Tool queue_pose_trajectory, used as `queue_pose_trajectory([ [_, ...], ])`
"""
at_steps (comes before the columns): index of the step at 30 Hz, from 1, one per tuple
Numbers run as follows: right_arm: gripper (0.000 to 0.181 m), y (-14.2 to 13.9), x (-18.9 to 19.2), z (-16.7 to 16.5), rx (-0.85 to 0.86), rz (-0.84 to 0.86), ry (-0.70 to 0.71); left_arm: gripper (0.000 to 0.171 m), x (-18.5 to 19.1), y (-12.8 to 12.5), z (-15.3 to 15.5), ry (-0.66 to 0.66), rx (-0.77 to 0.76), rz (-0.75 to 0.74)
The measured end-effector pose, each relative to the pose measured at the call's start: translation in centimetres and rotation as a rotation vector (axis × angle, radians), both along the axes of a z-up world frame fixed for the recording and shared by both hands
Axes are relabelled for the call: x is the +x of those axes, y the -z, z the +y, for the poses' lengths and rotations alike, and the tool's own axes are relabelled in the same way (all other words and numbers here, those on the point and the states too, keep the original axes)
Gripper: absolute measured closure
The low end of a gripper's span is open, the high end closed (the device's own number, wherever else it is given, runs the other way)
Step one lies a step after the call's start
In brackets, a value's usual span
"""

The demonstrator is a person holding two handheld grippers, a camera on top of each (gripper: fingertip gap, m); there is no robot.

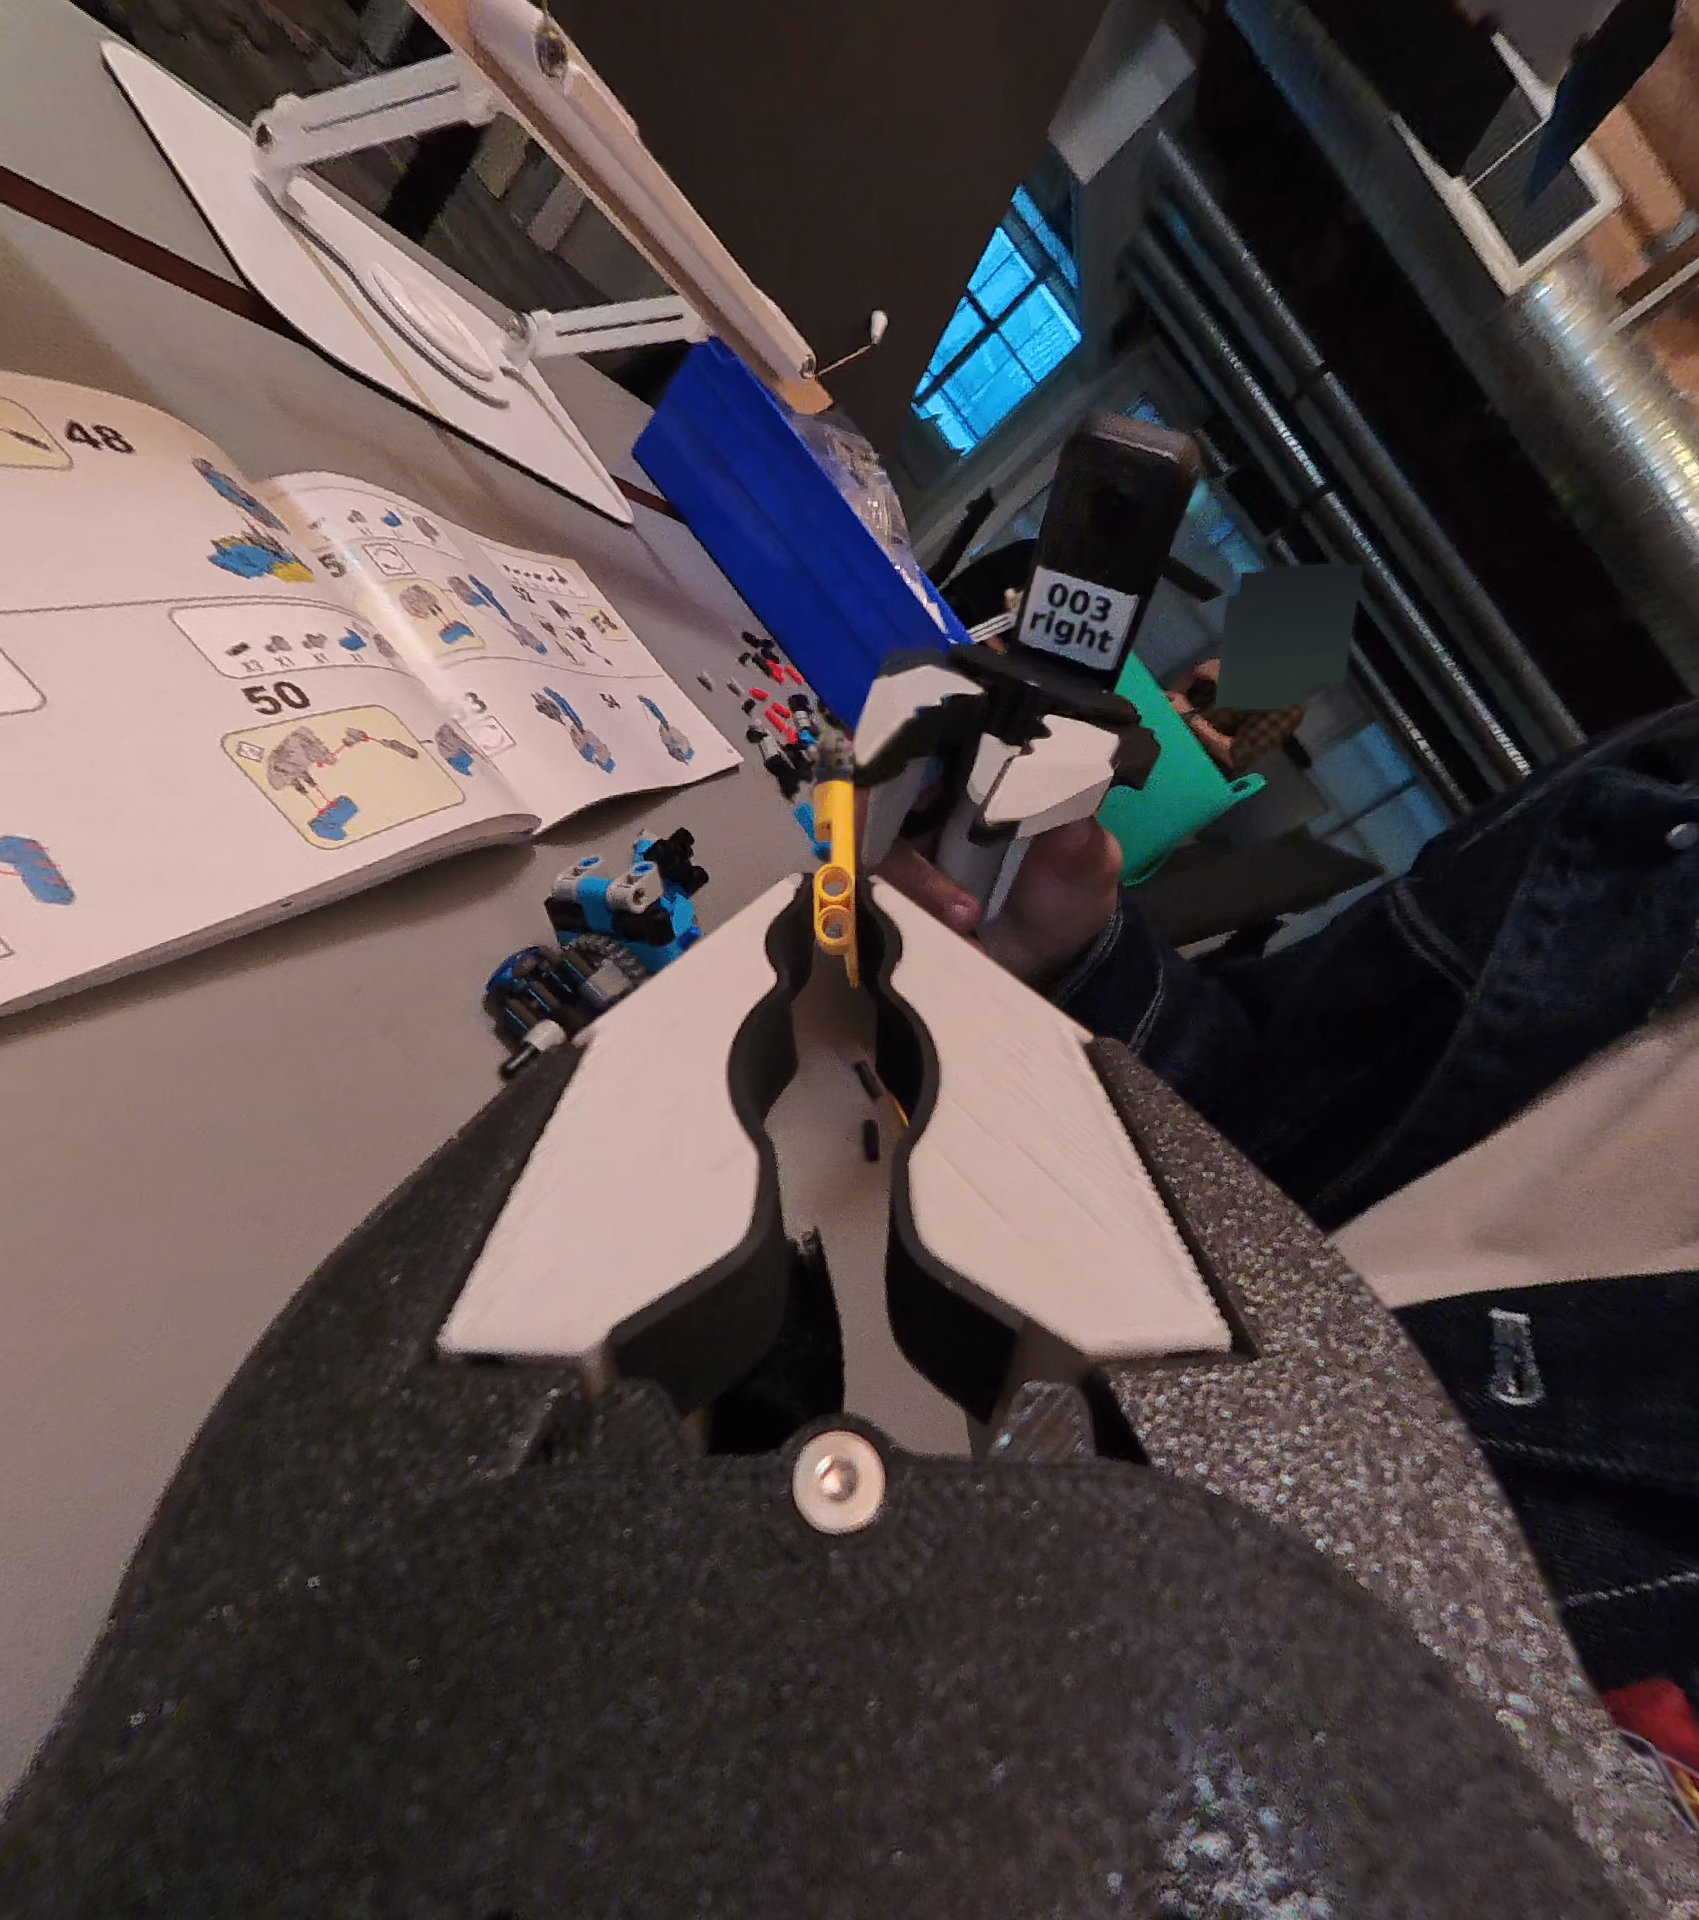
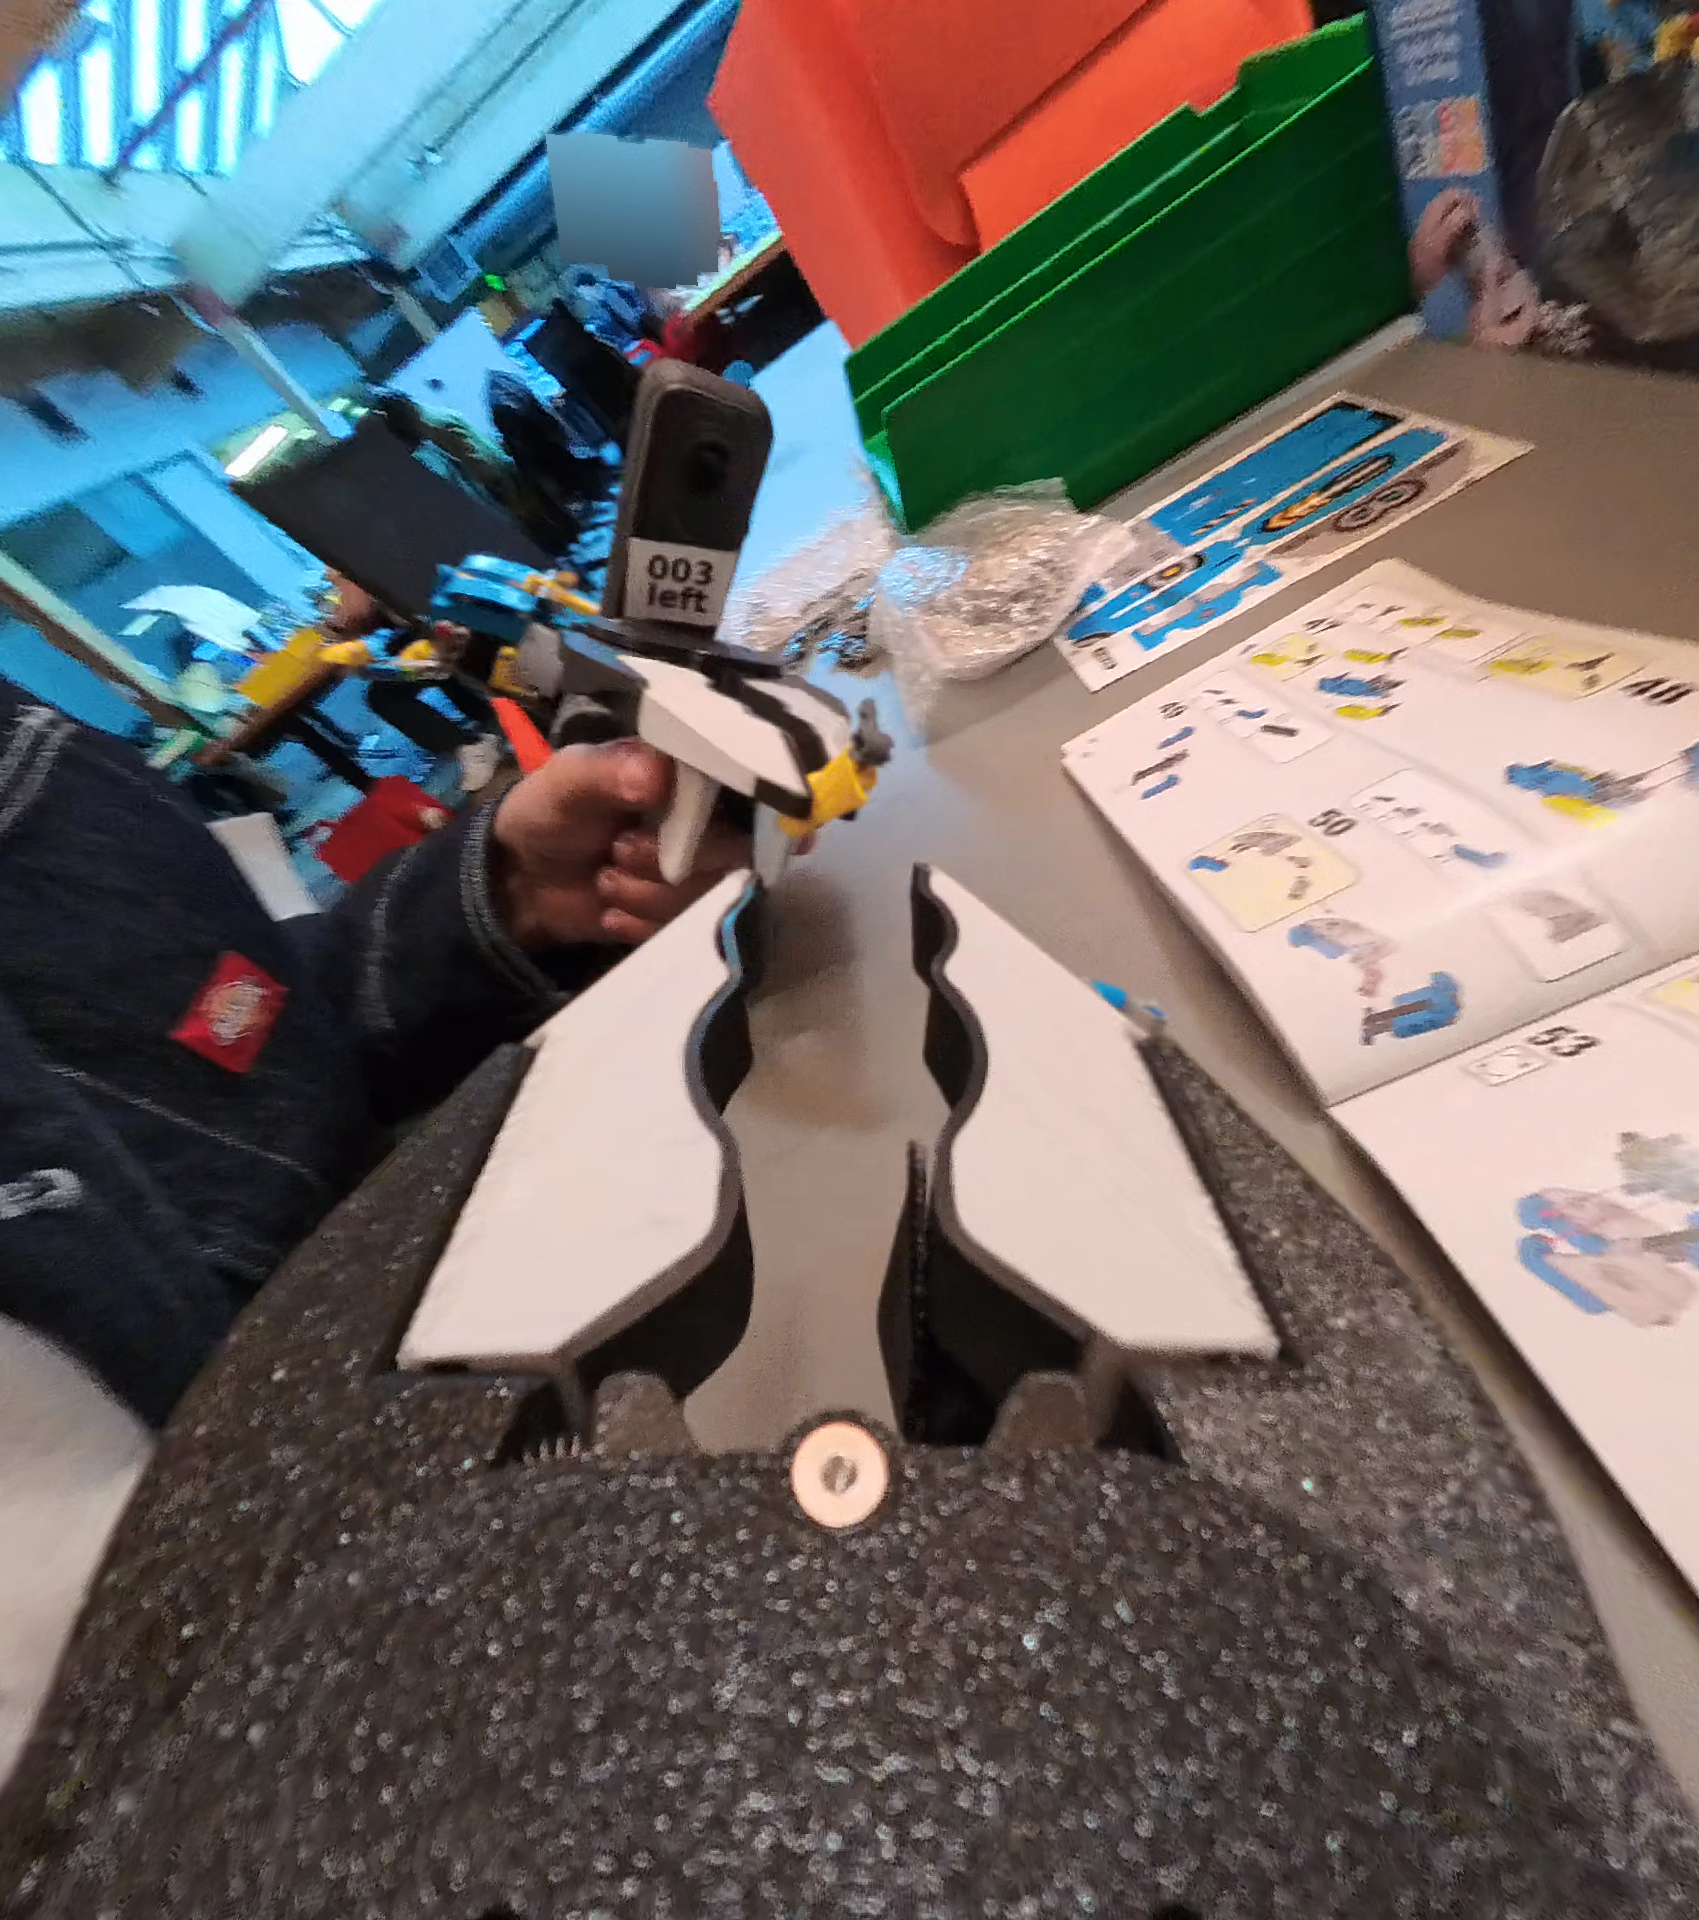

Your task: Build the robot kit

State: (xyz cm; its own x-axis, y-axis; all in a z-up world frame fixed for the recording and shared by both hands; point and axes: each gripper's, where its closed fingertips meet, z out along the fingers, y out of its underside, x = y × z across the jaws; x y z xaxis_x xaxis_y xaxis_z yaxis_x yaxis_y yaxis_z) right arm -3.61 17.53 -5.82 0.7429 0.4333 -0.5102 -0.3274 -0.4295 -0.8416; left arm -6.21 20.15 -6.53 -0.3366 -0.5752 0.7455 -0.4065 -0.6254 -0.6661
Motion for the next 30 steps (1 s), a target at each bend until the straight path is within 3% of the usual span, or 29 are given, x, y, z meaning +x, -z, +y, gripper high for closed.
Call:
queue_pose_trajectory([
  [12, 0.155, 1.3, -0.4, 0.1, -0.046, -0.010, -0.027, 0.164, 0.3, 0.5, -1.9, 0.071, 0.023, 0.018],
  [23, 0.162, 0.5, -1.4, -0.2, -0.017, 0.008, -0.074, 0.164, 0.0, 0.0, -3.2, 0.121, 0.048, -0.012],
  [30, 0.168, -0.9, -2.1, -0.3, 0.033, 0.061, -0.092, 0.164, -0.3, -1.5, -3.3, 0.149, -0.068, -0.073],
])
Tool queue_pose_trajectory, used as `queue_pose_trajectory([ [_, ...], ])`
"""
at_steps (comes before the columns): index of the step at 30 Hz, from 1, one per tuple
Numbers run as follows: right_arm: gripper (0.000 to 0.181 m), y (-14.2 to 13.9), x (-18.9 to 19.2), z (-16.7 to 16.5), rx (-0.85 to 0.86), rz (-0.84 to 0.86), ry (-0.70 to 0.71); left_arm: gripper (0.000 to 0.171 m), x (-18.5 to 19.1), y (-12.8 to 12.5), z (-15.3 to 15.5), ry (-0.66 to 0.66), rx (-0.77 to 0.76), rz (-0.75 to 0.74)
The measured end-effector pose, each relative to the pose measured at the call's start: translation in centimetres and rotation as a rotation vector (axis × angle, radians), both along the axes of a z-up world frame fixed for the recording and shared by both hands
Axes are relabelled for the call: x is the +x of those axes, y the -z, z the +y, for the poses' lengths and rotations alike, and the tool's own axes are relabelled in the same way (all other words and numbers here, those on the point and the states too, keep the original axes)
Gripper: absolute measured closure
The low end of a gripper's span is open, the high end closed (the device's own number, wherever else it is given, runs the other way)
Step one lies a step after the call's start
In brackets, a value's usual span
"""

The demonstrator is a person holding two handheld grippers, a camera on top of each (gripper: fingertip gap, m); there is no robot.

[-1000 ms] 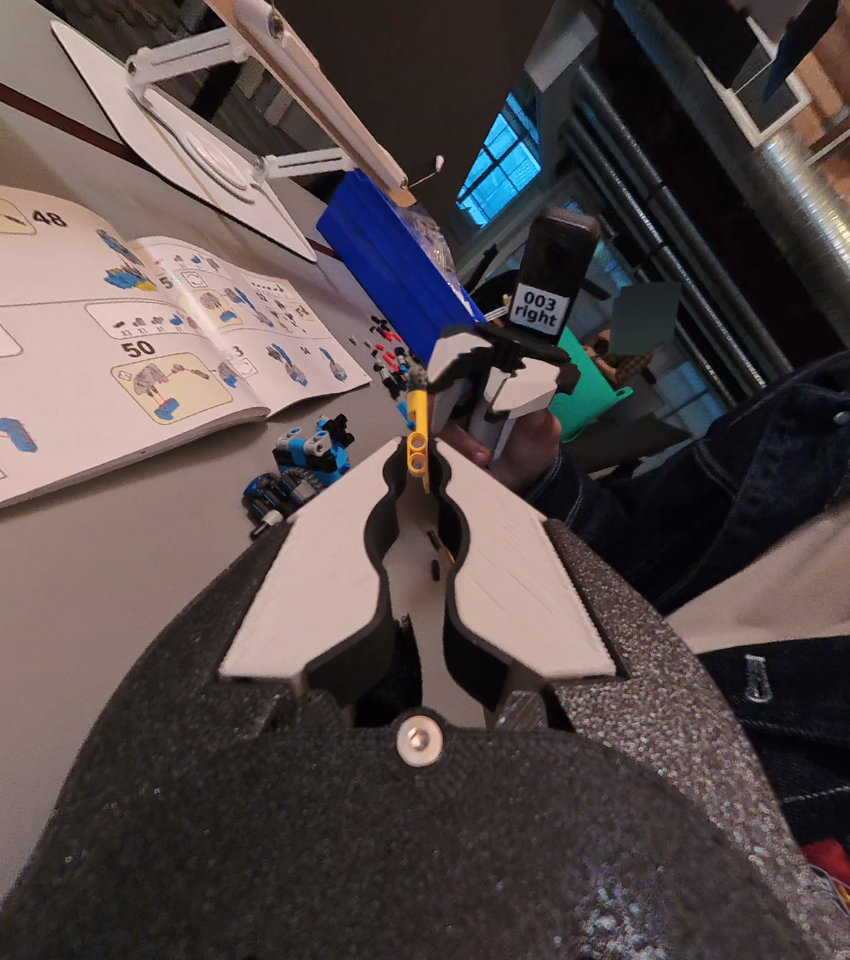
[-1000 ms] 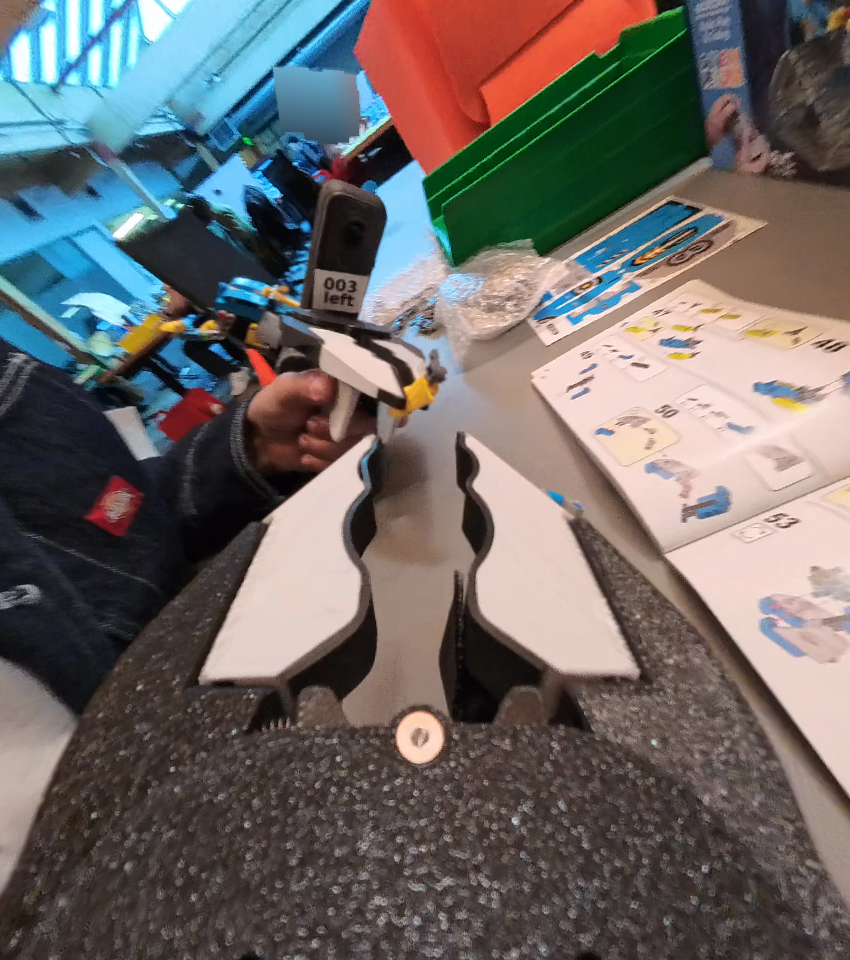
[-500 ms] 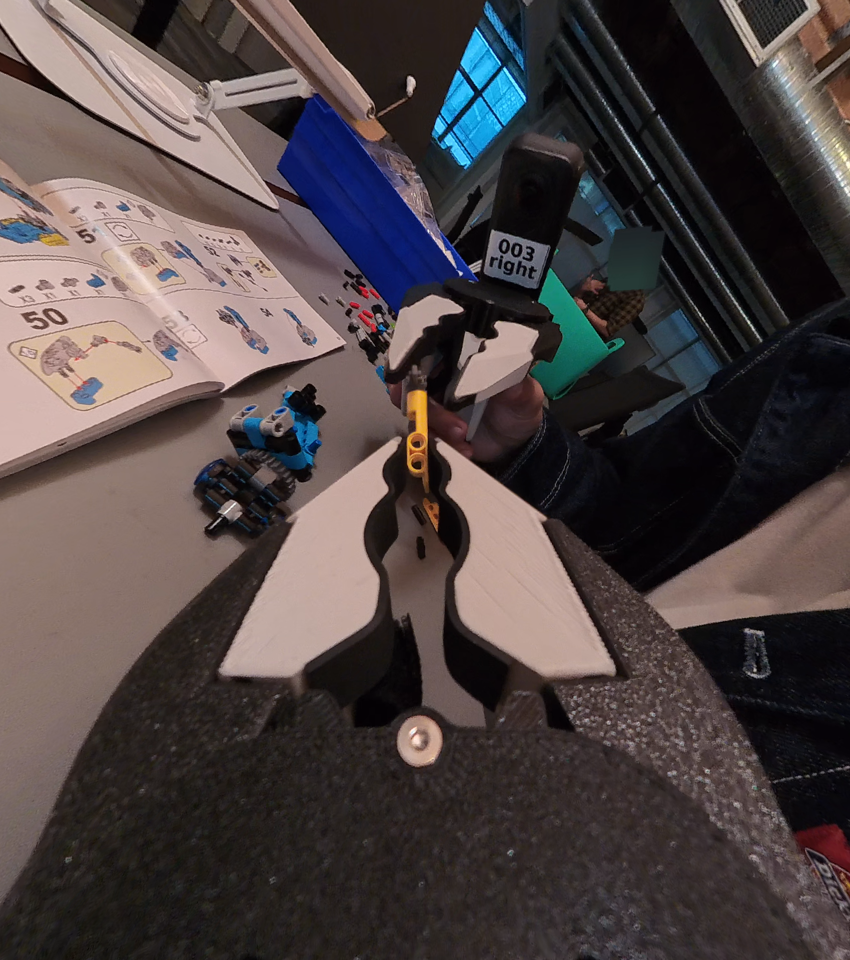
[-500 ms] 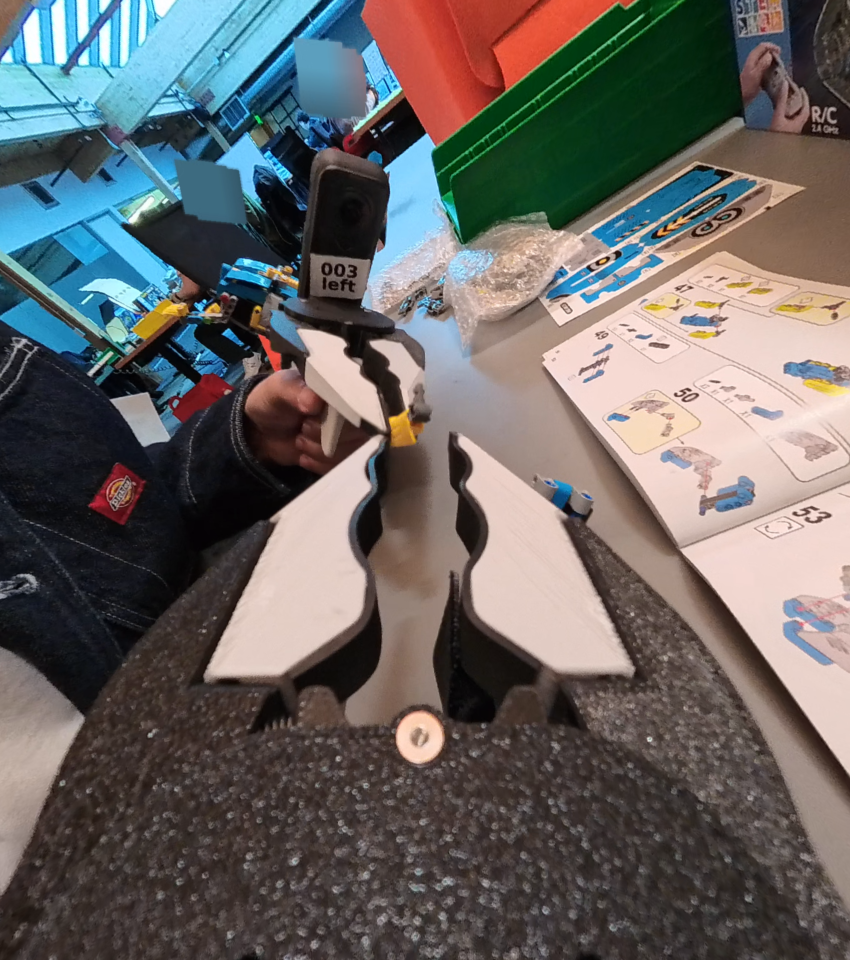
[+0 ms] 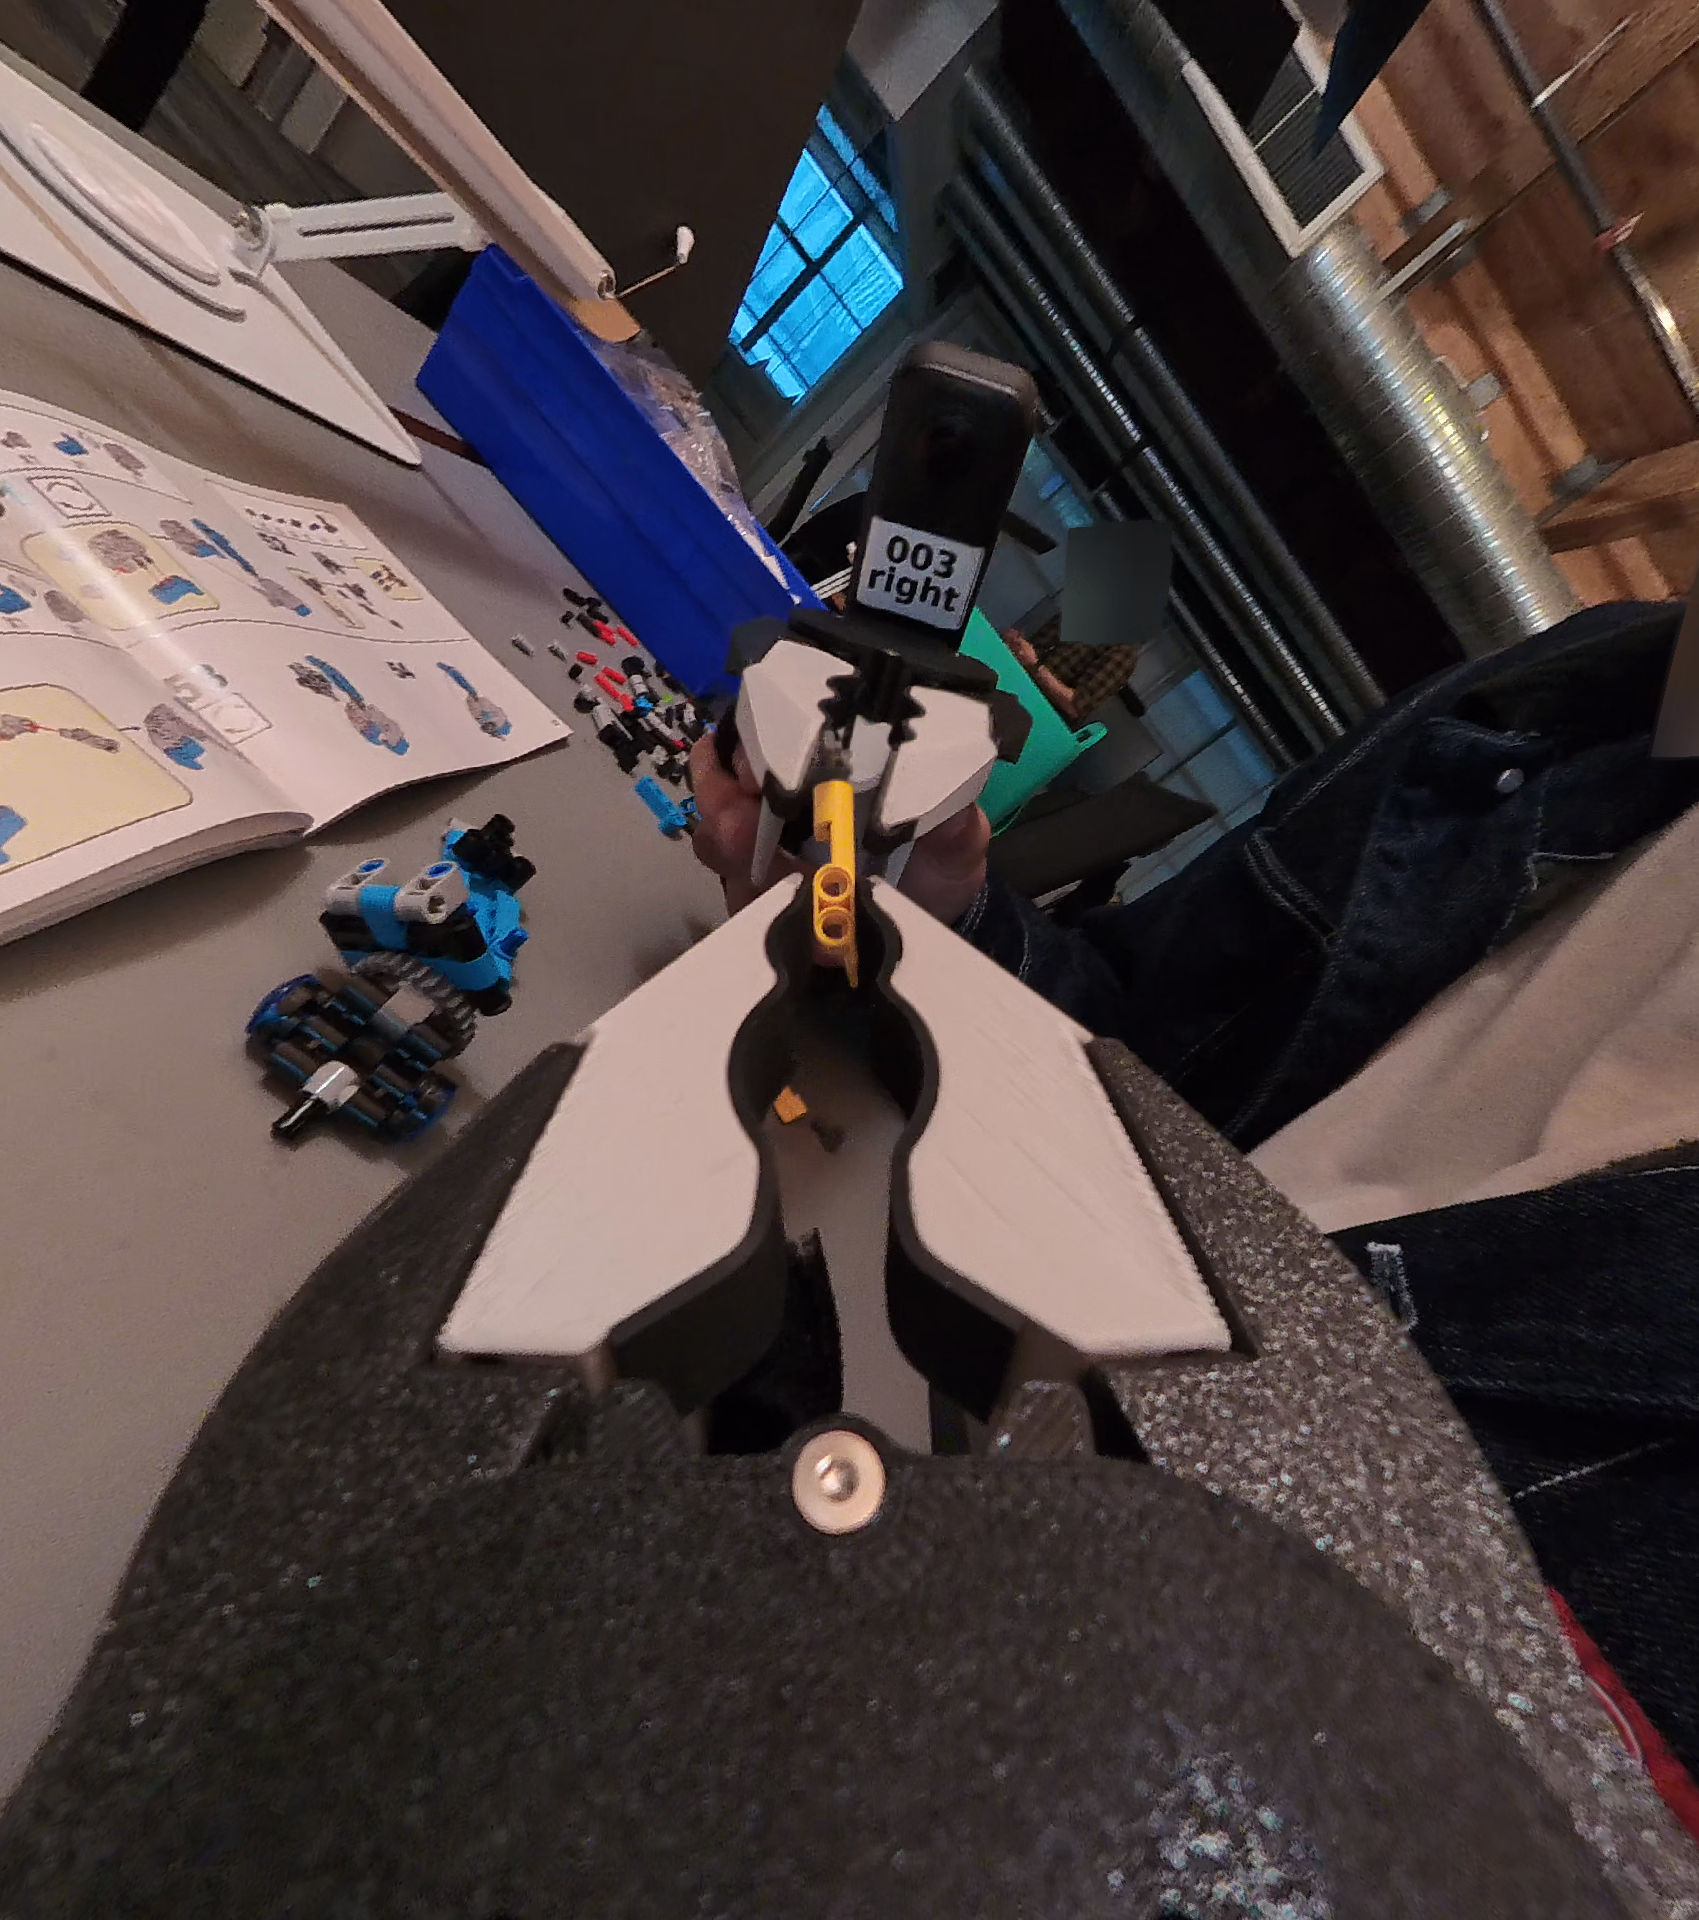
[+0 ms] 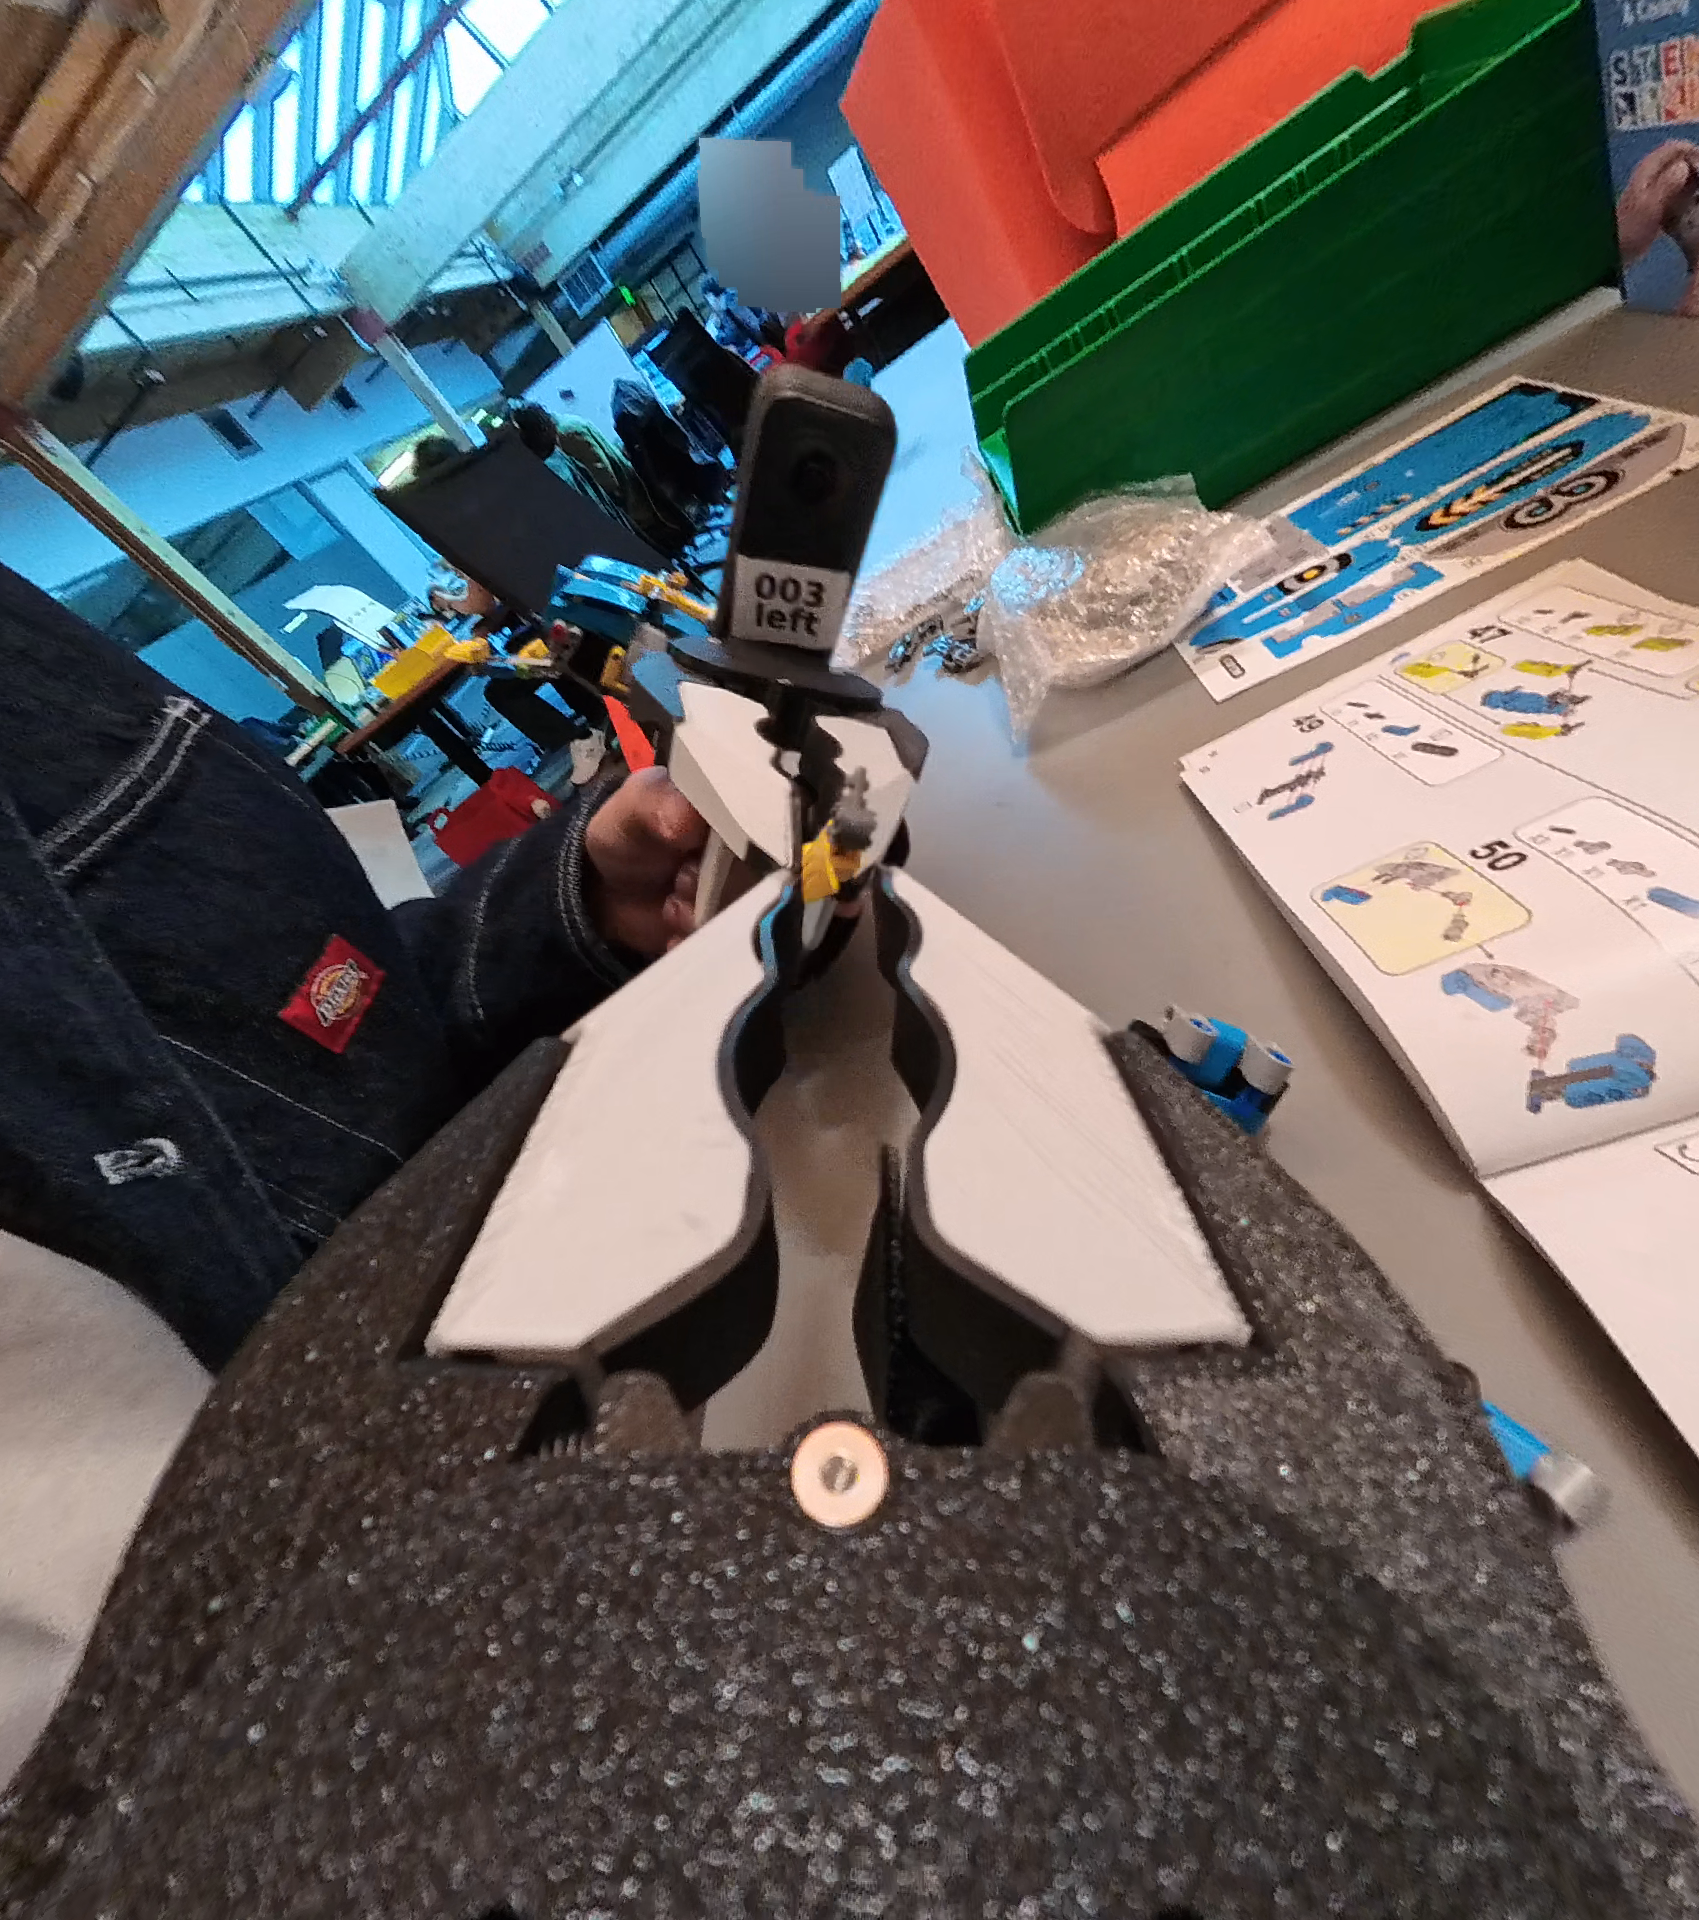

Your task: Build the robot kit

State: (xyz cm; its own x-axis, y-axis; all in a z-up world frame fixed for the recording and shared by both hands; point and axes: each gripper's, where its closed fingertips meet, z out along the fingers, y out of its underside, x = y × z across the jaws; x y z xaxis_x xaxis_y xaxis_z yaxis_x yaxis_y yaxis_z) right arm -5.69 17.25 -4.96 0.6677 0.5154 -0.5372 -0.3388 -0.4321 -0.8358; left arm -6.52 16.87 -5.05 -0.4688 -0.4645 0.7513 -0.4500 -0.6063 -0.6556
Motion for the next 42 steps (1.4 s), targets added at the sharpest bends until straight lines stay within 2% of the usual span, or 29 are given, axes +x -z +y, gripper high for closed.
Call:
queue_pose_trajectory([
  [10, 0.174, -0.7, -0.7, 0.0, 0.041, -0.060, 0.015, 0.164, -0.2, -0.8, -0.4, 0.031, -0.079, -0.029],
  [13, 0.175, -0.6, -0.5, 0.2, 0.053, -0.147, 0.060, 0.160, 0.2, -0.4, 0.1, -0.010, -0.060, -0.011],
  [16, 0.176, 0.3, 0.6, 0.6, 0.076, -0.402, 0.169, 0.147, 0.7, -0.2, 1.7, -0.110, -0.045, 0.000],
  [19, 0.176, 0.5, 2.1, 1.0, 0.112, -0.719, 0.314, 0.145, 0.8, -0.9, 3.0, -0.223, 0.021, -0.044],
  [23, 0.176, -1.6, 2.3, 1.1, 0.196, -0.967, 0.488, 0.146, 0.9, -2.7, 1.5, -0.269, 0.135, -0.149],
  [27, 0.176, -2.4, 2.0, 1.1, 0.277, -1.214, 0.564, 0.146, 1.1, -4.0, 0.7, -0.354, 0.250, -0.224],
  [30, 0.176, -2.4, 1.4, 1.1, 0.282, -1.244, 0.560, 0.148, 1.1, -4.3, 0.4, -0.391, 0.332, -0.249],
  [33, 0.176, -2.7, 0.7, 1.1, 0.266, -1.159, 0.542, 0.159, 1.0, -4.4, 0.7, -0.437, 0.417, -0.267],
  [42, 0.177, -2.6, 0.4, 1.1, 0.209, -1.070, 0.544, 0.158, 1.1, -4.0, 0.8, -0.484, 0.557, -0.276],
])
